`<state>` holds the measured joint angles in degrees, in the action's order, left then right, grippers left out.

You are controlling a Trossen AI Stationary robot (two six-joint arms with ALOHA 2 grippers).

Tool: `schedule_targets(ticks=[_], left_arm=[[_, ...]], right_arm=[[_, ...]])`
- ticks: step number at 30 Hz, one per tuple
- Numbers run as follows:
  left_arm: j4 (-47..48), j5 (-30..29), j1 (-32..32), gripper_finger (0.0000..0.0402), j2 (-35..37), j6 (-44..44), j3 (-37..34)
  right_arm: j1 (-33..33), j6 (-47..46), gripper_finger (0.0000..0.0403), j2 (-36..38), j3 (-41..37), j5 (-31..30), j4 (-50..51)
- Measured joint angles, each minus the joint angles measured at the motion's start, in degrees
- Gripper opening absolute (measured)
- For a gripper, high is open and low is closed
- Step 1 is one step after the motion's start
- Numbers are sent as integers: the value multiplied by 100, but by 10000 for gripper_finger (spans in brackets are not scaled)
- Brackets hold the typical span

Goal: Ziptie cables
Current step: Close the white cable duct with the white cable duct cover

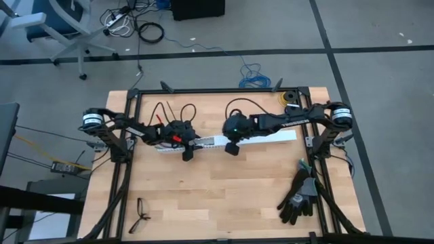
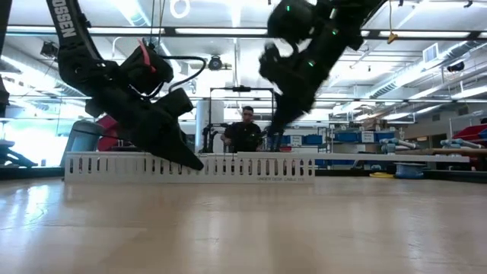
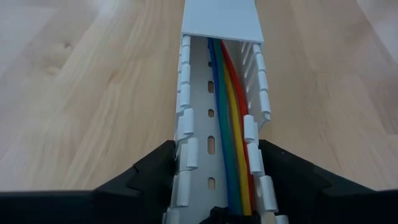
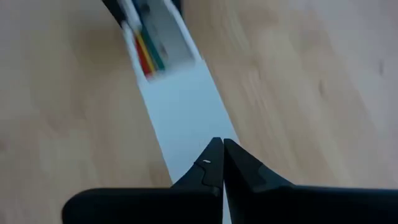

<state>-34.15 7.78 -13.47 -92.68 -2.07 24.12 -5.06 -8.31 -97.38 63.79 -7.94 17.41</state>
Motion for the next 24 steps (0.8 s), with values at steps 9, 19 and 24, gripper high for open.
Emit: schedule_targets(ticks=[9, 19, 24], left_arm=[[2, 101, -7, 221, -5, 25, 28], [-48, 108, -30, 221, -17, 94, 42], [-35, 104, -39, 221, -17, 87, 43]], right_arm=[[-131, -96, 0, -1143, 4, 856, -1552], [-113, 338, 0, -954, 48, 811, -2012], [-103, 351, 0, -583, 48, 552, -1348]])
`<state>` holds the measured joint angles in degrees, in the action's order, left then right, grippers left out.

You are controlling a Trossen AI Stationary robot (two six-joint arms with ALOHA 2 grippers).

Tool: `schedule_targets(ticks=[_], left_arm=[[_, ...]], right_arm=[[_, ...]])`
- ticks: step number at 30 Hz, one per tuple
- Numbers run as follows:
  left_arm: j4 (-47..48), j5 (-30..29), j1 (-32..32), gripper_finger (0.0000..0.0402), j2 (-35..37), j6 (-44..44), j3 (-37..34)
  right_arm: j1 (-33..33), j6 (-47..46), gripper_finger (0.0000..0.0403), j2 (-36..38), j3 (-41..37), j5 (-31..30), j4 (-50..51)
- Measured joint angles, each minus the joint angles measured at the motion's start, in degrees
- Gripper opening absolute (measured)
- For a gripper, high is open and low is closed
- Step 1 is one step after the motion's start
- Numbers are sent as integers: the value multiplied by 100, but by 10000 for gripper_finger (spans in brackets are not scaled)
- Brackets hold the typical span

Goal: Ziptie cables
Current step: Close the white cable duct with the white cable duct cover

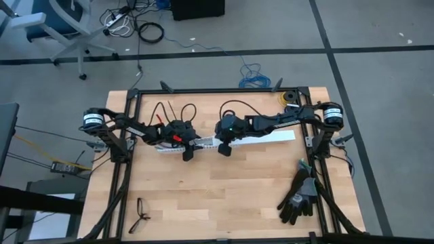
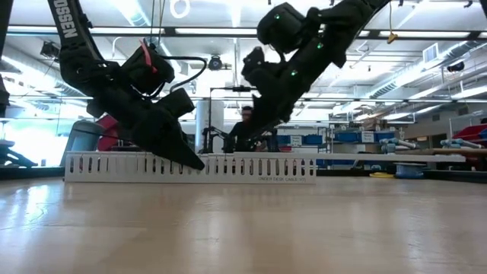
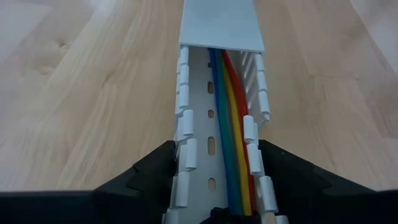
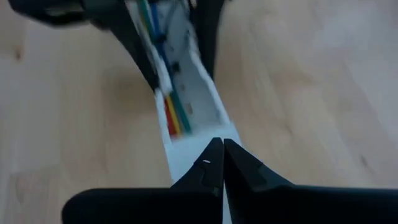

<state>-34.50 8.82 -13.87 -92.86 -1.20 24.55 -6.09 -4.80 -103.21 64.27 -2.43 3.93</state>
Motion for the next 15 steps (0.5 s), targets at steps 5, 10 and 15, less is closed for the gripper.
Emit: schedule_targets(ticks=[5, 10, 15], left_arm=[[-4, 0, 0, 221, 0, -2, -2], [-11, 11, 0, 221, 2, 14, -4], [-44, 15, 0, 221, 2, 29, -6]], right_arm=[[-4, -481, 0, 189, -34, -45, 1212], [-28, -677, 0, -149, -275, 365, 275], [-50, -622, 0, -538, -233, 562, -685]])
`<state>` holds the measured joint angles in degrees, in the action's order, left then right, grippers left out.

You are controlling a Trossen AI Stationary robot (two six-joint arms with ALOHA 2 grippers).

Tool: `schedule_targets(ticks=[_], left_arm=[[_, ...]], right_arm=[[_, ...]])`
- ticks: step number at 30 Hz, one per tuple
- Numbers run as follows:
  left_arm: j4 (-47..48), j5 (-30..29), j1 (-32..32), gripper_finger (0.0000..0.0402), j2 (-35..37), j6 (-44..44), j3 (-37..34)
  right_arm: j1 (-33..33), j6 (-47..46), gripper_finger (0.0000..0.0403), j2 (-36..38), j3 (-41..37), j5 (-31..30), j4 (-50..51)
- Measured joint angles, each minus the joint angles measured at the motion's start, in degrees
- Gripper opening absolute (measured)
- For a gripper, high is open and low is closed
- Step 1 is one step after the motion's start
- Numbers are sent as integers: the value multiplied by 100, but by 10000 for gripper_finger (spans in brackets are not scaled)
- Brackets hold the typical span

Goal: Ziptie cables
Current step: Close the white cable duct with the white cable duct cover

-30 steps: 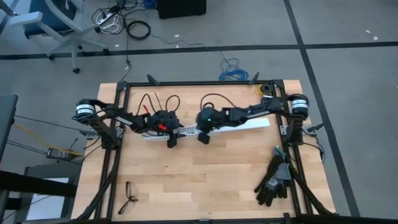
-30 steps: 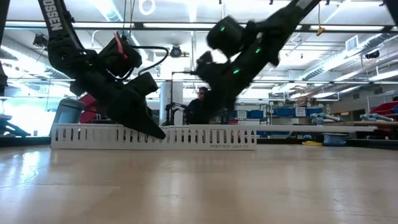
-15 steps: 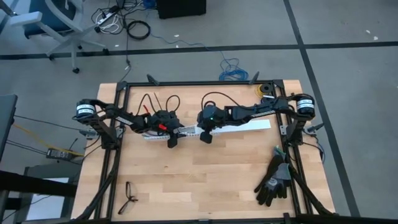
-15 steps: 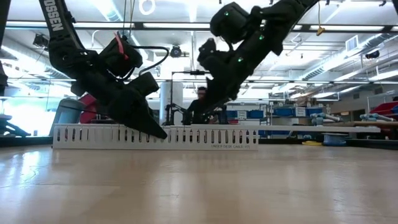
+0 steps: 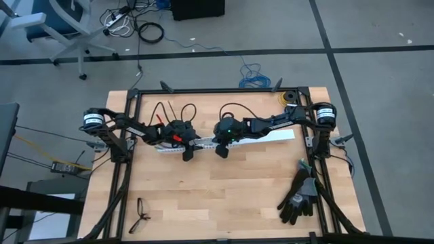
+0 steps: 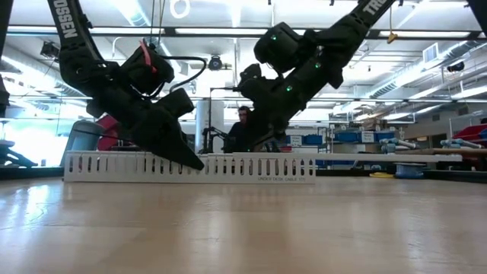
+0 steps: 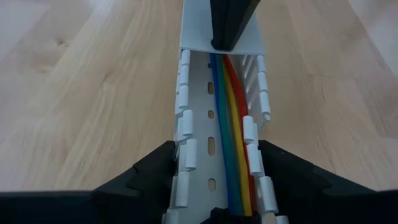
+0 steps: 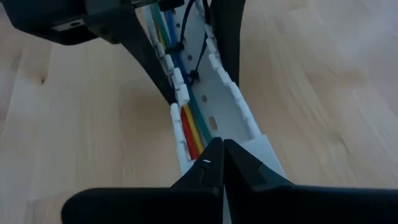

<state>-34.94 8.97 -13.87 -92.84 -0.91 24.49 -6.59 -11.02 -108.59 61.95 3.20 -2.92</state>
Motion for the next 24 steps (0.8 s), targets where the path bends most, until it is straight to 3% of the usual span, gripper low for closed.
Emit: schedule_targets(ticks=[7, 17, 24], left_arm=[[-96, -26, 11, 224, -4, 16, -2], [-392, -4, 11, 282, 11, 120, 24], [-608, 72, 11, 285, 11, 125, 24]], right_arm=[[0, 21, 0, -70, 3, 10, -105], [-8, 63, 0, -81, -8, 77, -160], [-42, 65, 0, -86, -8, 121, -176]])
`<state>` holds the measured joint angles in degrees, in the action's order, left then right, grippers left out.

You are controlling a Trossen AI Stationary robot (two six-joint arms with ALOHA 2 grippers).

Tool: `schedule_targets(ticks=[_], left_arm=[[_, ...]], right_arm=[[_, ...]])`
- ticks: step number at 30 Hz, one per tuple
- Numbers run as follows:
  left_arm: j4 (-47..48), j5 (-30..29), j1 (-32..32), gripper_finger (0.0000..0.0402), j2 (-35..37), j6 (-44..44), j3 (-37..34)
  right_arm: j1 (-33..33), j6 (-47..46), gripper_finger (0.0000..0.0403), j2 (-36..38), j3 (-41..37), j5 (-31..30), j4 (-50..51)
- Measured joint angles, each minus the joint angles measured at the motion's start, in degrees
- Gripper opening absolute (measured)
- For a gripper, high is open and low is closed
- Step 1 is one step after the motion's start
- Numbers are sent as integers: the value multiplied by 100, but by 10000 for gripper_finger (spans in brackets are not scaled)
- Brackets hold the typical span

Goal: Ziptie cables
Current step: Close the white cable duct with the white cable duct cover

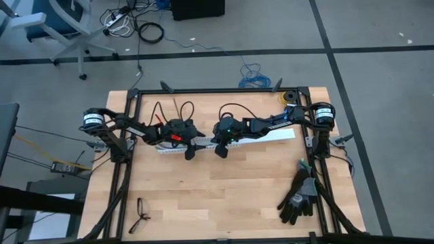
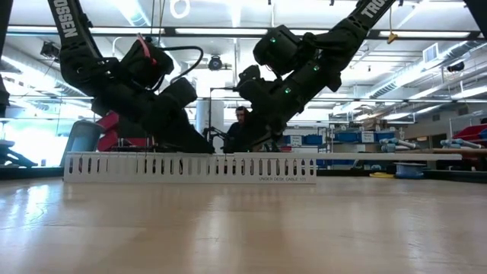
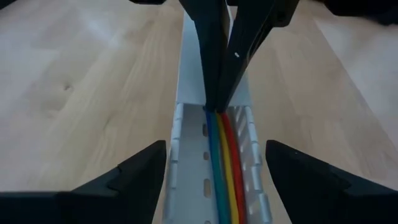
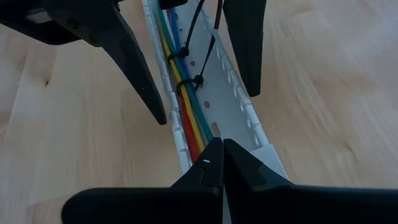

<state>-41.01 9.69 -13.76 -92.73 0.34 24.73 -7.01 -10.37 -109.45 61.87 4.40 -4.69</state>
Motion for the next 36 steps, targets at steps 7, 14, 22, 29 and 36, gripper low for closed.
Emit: schedule_targets(ticks=[7, 14, 22, 29, 36], left_arm=[[-21, 92, 7, 284, -63, 141, 0], [-251, 30, 145, 284, -758, 174, 251], [-271, 83, 155, 283, -933, 144, 431], [-260, 70, 155, 240, -933, 142, 431], [-267, 93, 162, 232, -931, 143, 431]], right_arm=[[-10, 21, 0, -2, -2, -2, 1], [-28, 24, 0, -2, -4, 17, 3], [-28, 24, 0, -7, -7, 129, 4], [-33, 32, 0, -7, -8, 128, -38], [-28, 191, 0, 335, -35, 65, 111]])
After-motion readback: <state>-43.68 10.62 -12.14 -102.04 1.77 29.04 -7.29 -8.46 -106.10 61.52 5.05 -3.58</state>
